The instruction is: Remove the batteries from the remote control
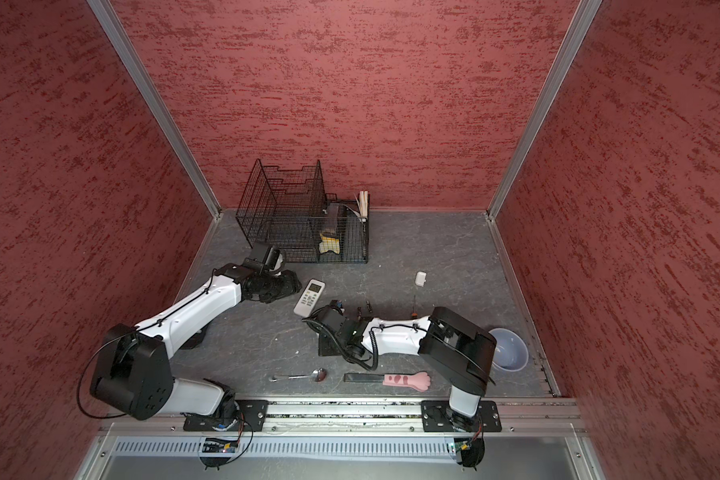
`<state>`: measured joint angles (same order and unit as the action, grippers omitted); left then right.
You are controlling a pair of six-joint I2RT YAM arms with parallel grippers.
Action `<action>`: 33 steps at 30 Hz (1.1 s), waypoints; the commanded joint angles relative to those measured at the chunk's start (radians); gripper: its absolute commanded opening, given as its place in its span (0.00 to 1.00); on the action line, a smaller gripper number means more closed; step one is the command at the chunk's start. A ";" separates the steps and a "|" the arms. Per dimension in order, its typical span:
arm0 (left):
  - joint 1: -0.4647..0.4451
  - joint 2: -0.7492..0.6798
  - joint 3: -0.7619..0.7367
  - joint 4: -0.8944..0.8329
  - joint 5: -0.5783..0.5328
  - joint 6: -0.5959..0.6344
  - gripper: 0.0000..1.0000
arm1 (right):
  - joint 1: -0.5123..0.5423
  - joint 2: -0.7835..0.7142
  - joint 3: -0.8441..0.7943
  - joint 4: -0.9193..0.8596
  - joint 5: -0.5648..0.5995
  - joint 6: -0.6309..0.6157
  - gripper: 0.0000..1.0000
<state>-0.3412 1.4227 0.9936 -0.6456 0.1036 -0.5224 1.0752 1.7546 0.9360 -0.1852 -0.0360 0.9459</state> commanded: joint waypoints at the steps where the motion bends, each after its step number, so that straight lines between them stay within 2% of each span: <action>1: 0.008 0.008 0.000 0.011 0.002 0.013 0.66 | -0.028 -0.003 0.002 -0.061 0.067 0.009 0.00; 11: 0.008 0.053 0.023 -0.004 -0.005 0.019 0.69 | -0.139 0.016 0.004 -0.034 0.037 -0.085 0.00; 21: -0.014 0.125 0.050 -0.020 -0.015 0.030 0.71 | -0.261 0.107 0.092 0.028 -0.029 -0.175 0.00; 27: -0.058 0.180 0.094 -0.041 -0.072 0.065 0.73 | -0.289 0.140 0.134 0.044 -0.061 -0.192 0.00; 33: -0.107 0.297 0.179 -0.047 -0.124 0.132 0.74 | -0.289 0.076 0.106 0.030 -0.068 -0.198 0.00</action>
<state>-0.4267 1.6764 1.1332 -0.6819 0.0242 -0.4477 0.7895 1.8755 1.0523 -0.1497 -0.0956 0.7620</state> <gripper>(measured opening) 0.736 0.046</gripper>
